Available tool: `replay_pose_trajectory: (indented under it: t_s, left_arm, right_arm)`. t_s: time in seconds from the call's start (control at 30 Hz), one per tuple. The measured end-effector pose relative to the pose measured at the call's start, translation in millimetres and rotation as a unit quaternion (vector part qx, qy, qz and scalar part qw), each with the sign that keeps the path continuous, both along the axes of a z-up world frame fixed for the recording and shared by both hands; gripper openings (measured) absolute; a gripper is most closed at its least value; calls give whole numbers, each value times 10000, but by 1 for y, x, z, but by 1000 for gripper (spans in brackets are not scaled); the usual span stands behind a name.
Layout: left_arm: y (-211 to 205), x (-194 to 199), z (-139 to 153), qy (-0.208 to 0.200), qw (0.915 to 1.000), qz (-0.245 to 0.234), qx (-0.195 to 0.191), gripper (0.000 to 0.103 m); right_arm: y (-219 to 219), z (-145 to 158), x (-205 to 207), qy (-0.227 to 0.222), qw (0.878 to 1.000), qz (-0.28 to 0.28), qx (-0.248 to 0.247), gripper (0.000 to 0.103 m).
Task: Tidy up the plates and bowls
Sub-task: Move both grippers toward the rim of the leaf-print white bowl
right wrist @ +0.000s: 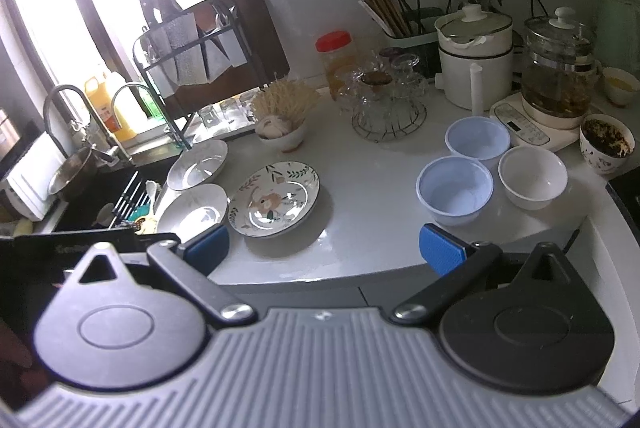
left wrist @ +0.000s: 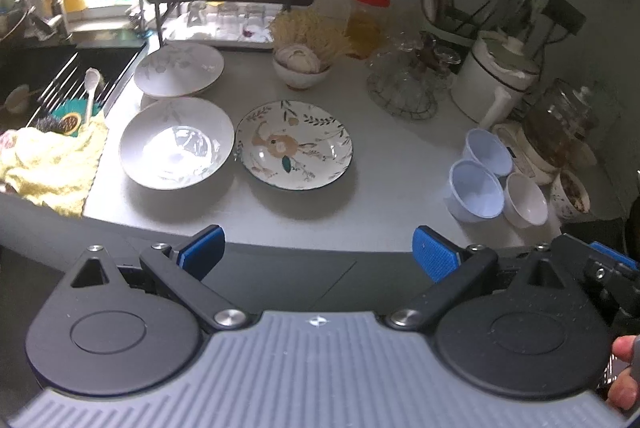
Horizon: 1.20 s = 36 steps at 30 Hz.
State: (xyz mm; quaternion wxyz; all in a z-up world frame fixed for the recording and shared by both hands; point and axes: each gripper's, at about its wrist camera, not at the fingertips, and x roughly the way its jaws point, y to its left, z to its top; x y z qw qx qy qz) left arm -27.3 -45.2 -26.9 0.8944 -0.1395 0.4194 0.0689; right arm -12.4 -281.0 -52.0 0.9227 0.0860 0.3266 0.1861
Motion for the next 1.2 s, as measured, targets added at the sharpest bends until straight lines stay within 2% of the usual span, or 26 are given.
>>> replay_pose_trajectory:
  t_s: [0.53, 0.7, 0.87, 1.2]
  left_arm:
    - [2, -2, -23, 13, 9993, 379, -50, 102]
    - [20, 9, -31, 36, 9993, 341, -141, 102]
    - [40, 31, -32, 51, 9998, 105, -168, 102]
    - [112, 80, -36, 100, 9996, -221, -123, 102]
  right_arm:
    - [5, -11, 5, -126, 9986, 489, 121, 103]
    - [17, -17, 12, -69, 9989, 458, 95, 103]
    - [40, -25, 25, 67, 9994, 310, 114, 102]
    - [100, -31, 55, 228, 9993, -13, 295, 102]
